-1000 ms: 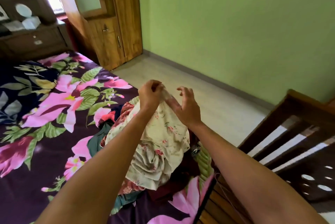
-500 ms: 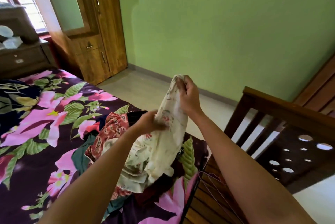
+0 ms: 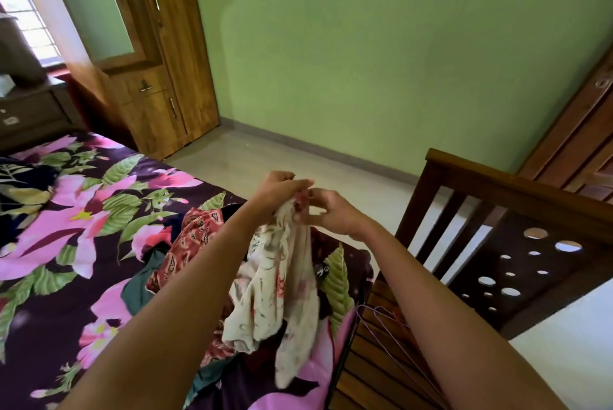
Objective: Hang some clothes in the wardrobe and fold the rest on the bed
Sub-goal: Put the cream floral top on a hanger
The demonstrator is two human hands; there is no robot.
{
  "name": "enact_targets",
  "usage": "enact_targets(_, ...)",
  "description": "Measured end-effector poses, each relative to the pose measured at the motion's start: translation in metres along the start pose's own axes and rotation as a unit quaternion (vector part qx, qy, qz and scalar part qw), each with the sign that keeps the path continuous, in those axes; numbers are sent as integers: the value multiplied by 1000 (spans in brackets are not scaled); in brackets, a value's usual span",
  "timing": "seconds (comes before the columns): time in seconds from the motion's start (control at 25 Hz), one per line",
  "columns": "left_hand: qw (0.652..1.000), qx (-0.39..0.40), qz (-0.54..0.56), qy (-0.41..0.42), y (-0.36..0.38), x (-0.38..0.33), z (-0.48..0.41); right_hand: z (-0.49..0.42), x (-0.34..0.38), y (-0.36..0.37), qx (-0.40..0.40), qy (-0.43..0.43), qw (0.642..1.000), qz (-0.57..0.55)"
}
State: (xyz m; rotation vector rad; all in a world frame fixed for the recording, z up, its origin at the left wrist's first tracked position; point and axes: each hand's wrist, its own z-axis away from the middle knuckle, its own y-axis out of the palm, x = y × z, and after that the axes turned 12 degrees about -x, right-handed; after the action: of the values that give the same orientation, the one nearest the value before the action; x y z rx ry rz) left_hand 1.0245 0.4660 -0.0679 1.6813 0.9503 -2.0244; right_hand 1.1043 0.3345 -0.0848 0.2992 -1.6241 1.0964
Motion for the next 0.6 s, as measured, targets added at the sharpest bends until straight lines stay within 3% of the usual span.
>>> enact_targets(0.12,999,23,28,14,4,-6,0,-6,-7,2,-145,-41,988,-43)
enact_targets(0.24,992,98,-40,62,3,4,7,-5,-10,-6,-246,-41,966,-70)
enact_targets(0.44,985,61,-124,106,24,37,0,-3,-2,-25,-292,-33,944,-147)
enact_targets(0.6,996,36,63,47,25,29,-6,-8,-18,-49,-325,0,940,-104)
